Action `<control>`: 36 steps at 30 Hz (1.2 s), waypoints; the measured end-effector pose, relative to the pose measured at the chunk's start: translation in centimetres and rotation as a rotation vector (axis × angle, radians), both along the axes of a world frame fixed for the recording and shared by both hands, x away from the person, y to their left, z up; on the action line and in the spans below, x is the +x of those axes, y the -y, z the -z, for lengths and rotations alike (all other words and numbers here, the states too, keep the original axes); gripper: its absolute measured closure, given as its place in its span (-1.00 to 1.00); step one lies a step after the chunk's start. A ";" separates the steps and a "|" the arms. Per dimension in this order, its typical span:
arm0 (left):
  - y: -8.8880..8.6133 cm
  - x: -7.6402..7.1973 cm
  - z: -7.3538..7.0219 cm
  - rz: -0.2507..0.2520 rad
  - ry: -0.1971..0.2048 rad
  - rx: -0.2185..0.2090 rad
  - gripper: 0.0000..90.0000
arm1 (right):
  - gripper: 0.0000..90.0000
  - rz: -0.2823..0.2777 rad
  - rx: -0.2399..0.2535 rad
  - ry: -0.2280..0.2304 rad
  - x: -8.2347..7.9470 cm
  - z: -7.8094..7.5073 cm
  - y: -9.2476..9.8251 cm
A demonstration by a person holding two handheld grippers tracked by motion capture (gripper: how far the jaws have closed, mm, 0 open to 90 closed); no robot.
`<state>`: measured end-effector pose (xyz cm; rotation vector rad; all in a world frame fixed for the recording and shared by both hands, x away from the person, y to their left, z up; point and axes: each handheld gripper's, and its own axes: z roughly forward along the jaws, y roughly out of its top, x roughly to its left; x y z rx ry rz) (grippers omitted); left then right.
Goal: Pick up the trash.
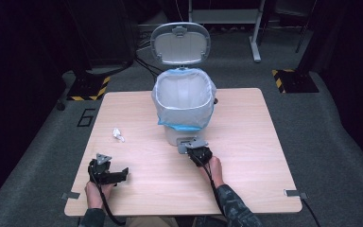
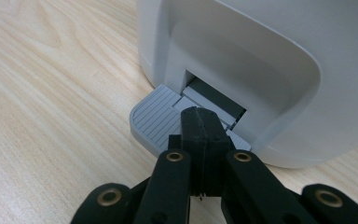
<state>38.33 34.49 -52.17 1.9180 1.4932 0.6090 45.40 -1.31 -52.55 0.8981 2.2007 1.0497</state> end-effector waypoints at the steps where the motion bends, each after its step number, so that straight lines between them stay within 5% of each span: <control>1: -0.1 0.3 -0.4 0.010 0.000 -0.005 -1.00 | 1.00 -0.002 -0.001 -0.001 0.0 0.0 0.0; 23: -1.1 4.3 -2.5 0.073 -0.007 -0.035 -1.00 | 1.00 -0.002 0.011 -0.009 0.1 0.0 0.1; 36: -1.7 6.7 -3.5 0.065 0.011 -0.064 -0.98 | 1.00 -0.002 0.014 -0.010 0.1 0.0 0.1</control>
